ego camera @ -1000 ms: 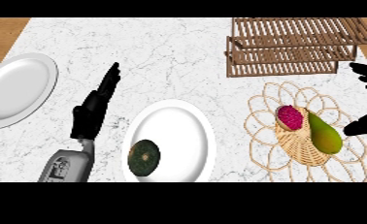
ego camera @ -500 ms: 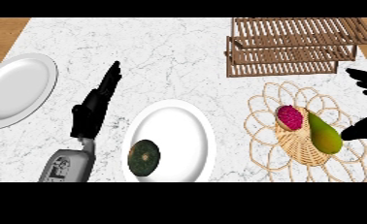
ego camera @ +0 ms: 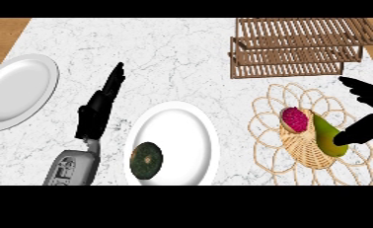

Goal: Pick the pear from the placemat and place it in the tiered shelf

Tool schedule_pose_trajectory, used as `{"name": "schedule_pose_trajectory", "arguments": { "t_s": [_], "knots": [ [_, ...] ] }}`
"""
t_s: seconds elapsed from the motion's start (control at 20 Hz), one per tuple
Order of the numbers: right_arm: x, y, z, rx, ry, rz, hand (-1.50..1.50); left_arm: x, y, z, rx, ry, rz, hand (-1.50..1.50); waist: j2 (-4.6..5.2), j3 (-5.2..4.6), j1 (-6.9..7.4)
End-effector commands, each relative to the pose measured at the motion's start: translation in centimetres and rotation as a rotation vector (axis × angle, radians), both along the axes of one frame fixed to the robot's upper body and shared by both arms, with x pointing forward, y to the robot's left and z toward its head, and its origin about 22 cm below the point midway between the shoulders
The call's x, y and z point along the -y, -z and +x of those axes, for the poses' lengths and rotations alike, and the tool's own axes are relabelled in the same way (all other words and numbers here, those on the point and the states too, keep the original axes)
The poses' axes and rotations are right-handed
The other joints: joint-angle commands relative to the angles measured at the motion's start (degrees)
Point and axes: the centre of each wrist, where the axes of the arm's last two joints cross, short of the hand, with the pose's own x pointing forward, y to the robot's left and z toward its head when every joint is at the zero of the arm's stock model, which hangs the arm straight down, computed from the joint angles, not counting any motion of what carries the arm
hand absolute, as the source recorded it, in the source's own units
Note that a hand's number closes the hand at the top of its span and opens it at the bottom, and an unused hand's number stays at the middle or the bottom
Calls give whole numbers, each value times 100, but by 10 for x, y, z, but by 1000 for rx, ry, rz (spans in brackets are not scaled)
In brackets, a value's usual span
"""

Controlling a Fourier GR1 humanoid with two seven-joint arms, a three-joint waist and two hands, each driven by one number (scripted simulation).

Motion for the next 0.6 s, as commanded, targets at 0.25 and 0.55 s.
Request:
{"name": "schedule_pose_trajectory", "arguments": {
  "t_s": [0.25, 0.55],
  "knots": [
    [-19, 16, -9, -16, 11, -28, -150, -2, -16, -4, 6, -12, 1, 0, -6, 0, -5],
    [-22, 38, -5, -47, -9, -35, -150, -4, -19, -4, -10, 9, -11, 0, -6, 0, -2]
  ]
}}
